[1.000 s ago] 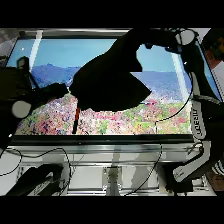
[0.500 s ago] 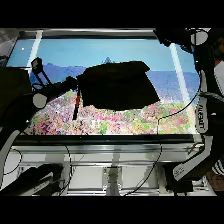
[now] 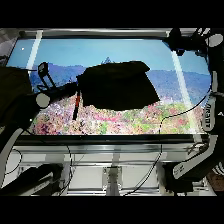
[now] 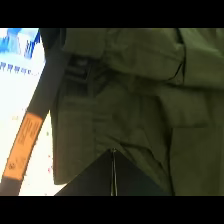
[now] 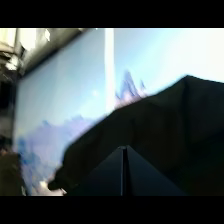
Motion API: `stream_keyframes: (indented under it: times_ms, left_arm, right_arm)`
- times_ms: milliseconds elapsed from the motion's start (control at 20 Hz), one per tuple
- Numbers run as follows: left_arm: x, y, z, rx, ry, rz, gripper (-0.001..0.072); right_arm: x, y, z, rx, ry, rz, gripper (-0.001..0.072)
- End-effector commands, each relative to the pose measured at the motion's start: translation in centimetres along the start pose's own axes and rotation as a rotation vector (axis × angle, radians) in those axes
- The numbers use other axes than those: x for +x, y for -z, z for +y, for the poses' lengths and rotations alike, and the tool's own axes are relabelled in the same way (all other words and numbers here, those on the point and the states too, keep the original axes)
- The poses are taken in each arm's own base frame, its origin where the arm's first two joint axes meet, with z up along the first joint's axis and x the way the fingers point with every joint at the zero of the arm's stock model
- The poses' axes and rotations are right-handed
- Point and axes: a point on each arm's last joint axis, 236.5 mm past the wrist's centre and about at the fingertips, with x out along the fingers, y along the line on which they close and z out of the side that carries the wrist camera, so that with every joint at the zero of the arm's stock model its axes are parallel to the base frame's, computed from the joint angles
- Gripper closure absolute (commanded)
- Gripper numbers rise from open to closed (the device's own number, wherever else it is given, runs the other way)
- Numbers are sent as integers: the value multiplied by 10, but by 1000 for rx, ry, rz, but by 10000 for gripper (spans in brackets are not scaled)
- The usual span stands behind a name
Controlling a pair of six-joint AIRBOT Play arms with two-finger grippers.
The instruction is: Fold the clothes and pants, and hang the long-sleeved shirts on hangers.
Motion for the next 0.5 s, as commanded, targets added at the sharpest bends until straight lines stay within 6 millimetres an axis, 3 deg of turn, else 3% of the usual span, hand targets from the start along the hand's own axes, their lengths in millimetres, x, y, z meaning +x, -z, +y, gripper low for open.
stream_keyframes:
  times_ms: [0, 150, 300, 350, 400, 450]
  left_arm:
    - [3, 23, 10, -62, -11, 27, 687]
    - [-2, 74, 34, -214, -48, 93, 687]
    - [-15, 108, 16, -334, 28, 122, 685]
    - [-17, 117, 5, -307, 47, 142, 634]
    - [-16, 124, -3, -289, 63, 155, 372]
    - [-15, 129, -11, -291, 77, 159, 163]
  right_arm:
    - [-11, 43, -37, -56, 109, 152, 710]
    - [-17, 82, -61, -6, 145, 194, 710]
    - [-33, 125, -72, 50, 125, 174, 710]
    - [-38, 140, -75, 104, 116, 150, 710]
    - [-42, 155, -79, 162, 106, 129, 709]
    - [-45, 170, -81, 203, 100, 127, 708]
